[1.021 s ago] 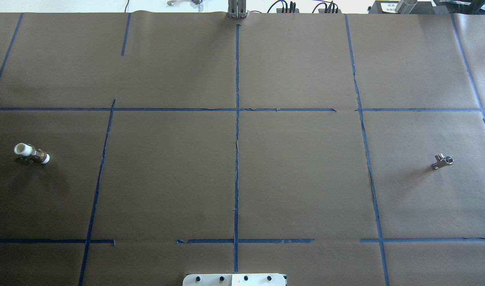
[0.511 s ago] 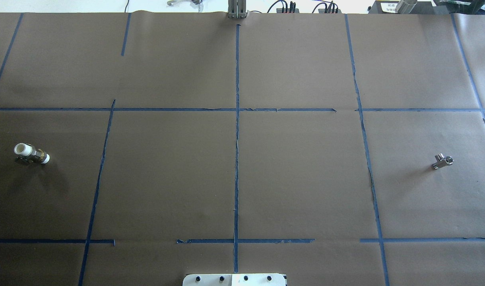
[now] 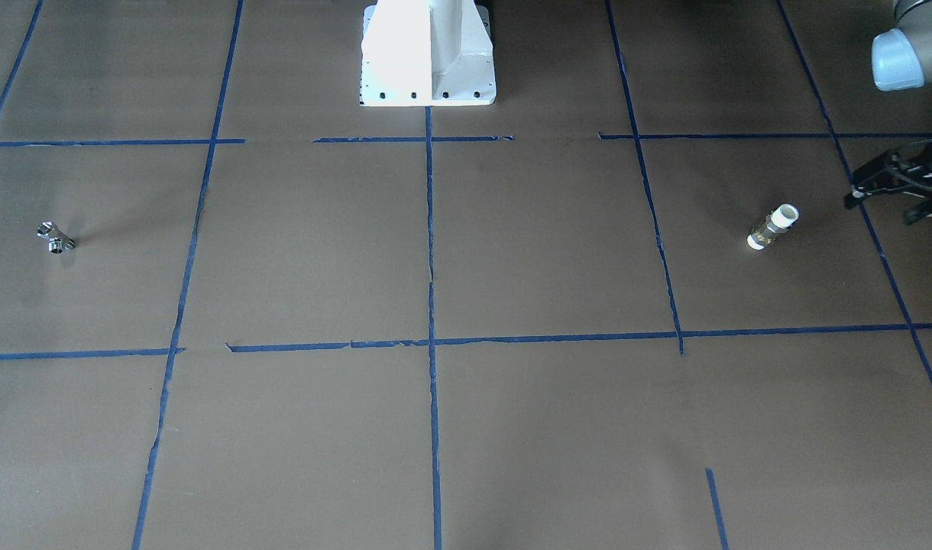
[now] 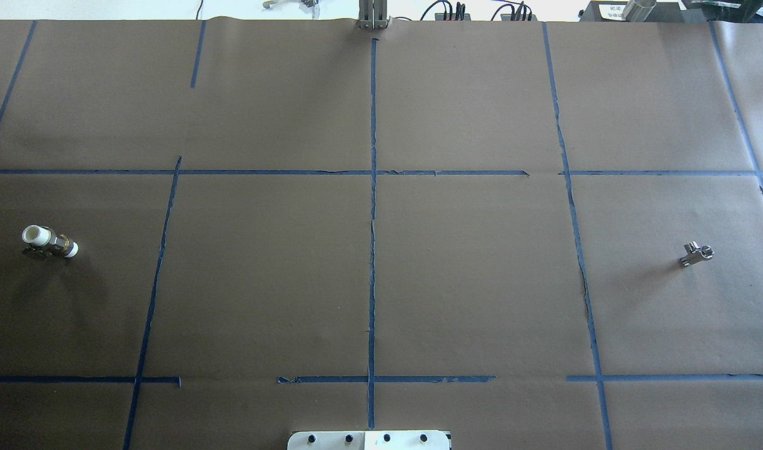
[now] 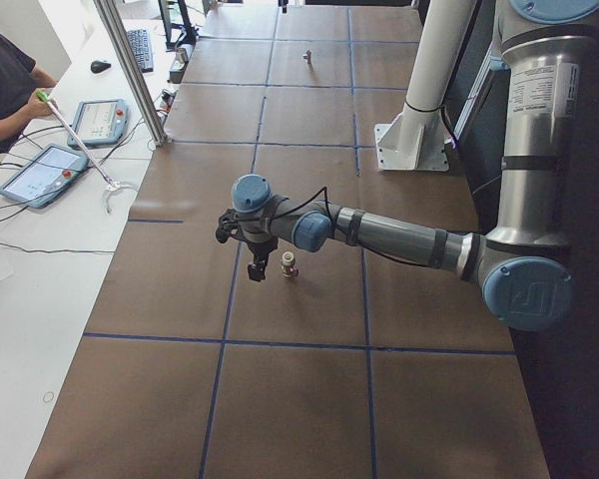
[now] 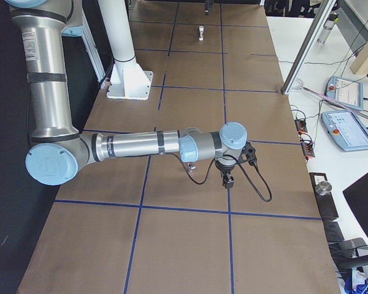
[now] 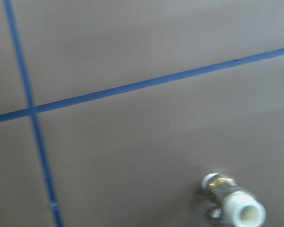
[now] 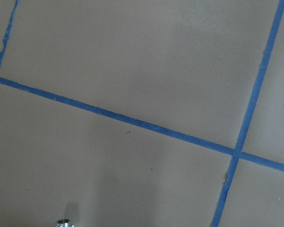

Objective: Assemble PPR valve and pipe with both arms
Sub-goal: 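Lower the left gripper onto the white PPR fitting and grasp it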

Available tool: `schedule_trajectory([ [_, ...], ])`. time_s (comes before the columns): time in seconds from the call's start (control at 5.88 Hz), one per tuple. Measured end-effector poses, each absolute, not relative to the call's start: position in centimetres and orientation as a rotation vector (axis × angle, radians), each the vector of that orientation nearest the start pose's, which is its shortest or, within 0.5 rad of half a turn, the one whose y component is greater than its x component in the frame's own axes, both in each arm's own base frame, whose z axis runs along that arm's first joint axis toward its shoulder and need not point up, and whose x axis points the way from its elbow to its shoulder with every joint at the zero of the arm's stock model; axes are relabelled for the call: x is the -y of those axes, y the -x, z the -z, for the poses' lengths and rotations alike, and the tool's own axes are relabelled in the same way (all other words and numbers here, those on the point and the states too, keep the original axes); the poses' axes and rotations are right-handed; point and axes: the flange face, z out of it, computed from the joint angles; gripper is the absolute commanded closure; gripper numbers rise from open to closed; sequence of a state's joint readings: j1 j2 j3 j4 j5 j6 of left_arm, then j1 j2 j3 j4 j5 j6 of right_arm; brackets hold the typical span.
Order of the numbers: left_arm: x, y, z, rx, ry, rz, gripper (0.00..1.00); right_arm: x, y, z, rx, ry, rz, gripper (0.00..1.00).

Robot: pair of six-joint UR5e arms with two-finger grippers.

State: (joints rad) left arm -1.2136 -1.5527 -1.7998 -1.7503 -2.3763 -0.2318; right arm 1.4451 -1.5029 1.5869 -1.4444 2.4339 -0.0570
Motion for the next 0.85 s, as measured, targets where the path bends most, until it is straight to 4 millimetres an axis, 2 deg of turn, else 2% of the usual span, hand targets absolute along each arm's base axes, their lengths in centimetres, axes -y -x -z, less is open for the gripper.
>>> schedule_trajectory([
  [0.17,47.6,-14.6,-52.0,-0.845,-0.117,-0.294,0.00,53.5,1.1,-60.4,0.871,-0.179,0.267,0.00],
  [0.34,47.0,-16.8,-51.6,-0.824,-0.116,-0.306,0.01,53.5,1.1,-60.7,0.871,-0.184,0.269,0.00],
  [0.85,46.1,-20.3,-51.9,-0.781,-0.136,-0.341,0.02,53.6,1.1,-60.8,0.872,-0.186,0.268,0.00],
])
